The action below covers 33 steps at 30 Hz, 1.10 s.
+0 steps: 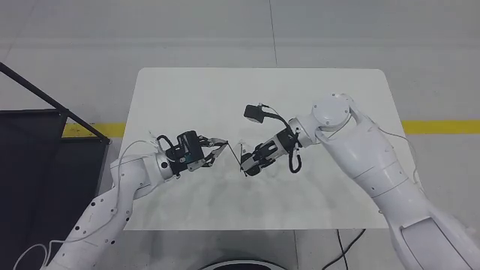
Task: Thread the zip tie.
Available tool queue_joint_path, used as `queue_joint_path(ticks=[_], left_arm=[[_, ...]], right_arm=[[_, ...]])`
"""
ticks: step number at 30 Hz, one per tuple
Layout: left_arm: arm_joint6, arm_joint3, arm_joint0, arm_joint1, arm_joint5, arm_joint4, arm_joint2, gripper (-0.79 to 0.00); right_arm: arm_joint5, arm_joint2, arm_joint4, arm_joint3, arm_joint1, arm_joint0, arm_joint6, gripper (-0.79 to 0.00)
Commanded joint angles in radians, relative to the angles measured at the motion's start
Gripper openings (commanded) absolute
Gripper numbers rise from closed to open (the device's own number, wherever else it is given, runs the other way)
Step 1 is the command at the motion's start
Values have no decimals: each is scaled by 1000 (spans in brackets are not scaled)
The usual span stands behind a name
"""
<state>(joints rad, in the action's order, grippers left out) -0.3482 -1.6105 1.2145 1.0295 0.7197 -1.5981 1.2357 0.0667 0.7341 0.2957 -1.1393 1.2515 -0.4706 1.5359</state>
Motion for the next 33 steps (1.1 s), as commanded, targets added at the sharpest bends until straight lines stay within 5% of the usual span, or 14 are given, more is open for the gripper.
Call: queue_joint_path(ticks=[1, 33], left_arm=[[0, 1, -1, 0, 0, -1, -1, -785], [-21, 7, -8, -4, -9, -18, -15, -785]], right_arm=[[0, -1, 2, 0, -1, 1, 0, -785], [2, -20, 28, 23, -3, 16, 0, -785]])
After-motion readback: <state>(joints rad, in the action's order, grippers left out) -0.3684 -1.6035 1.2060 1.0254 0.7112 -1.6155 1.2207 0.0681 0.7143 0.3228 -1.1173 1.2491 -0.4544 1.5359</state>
